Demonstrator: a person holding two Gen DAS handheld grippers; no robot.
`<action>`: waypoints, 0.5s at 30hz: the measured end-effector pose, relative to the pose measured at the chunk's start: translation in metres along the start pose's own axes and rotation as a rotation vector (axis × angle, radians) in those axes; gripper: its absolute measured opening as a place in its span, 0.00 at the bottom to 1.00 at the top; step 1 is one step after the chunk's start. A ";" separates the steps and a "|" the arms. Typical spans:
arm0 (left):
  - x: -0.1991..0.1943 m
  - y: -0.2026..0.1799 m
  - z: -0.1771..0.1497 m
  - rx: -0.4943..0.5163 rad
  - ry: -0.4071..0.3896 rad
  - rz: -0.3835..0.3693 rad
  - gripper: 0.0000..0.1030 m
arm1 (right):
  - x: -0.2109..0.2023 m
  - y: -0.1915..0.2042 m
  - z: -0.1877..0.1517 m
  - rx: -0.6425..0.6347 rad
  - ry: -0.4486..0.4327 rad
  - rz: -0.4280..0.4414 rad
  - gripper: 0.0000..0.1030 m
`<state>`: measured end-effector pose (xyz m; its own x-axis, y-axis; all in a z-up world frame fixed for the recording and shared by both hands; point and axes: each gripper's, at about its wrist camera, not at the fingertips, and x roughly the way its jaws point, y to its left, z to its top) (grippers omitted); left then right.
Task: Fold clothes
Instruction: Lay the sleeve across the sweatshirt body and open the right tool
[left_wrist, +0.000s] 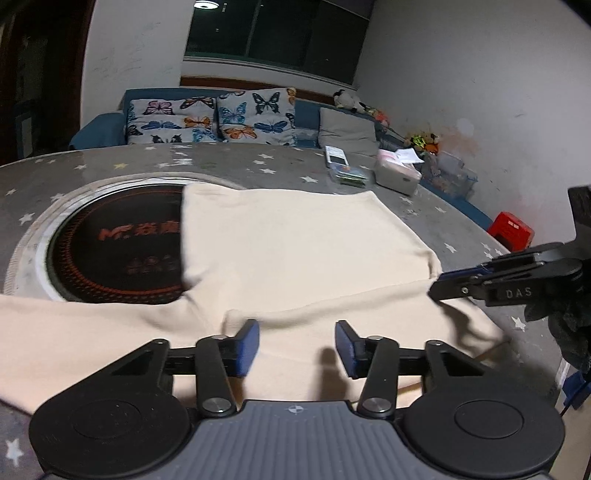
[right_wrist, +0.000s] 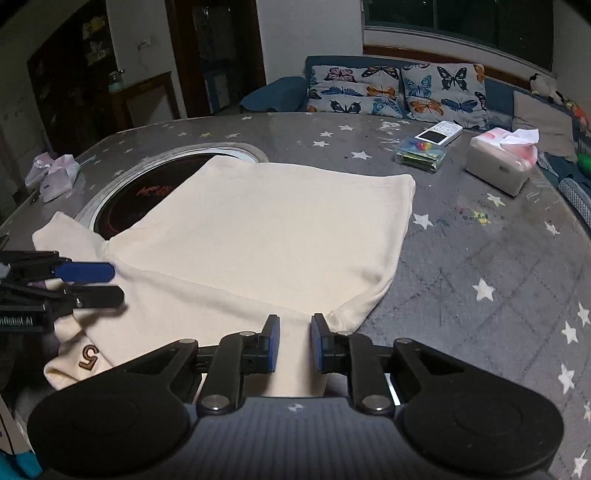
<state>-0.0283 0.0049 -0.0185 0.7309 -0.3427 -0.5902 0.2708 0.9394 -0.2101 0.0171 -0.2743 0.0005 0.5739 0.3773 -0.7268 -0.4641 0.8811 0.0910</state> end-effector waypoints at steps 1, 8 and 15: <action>-0.003 0.002 0.000 -0.001 -0.007 0.002 0.45 | -0.001 0.000 0.000 -0.004 0.000 -0.001 0.16; -0.022 0.026 -0.002 -0.069 -0.035 0.102 0.45 | -0.002 0.007 0.004 -0.032 -0.003 -0.013 0.19; -0.057 0.079 -0.008 -0.203 -0.098 0.355 0.51 | -0.010 0.037 0.010 -0.120 -0.025 0.042 0.23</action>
<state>-0.0538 0.0986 -0.0073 0.8153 0.0132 -0.5789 -0.1308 0.9781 -0.1620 0.0011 -0.2429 0.0182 0.5682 0.4211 -0.7070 -0.5644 0.8246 0.0377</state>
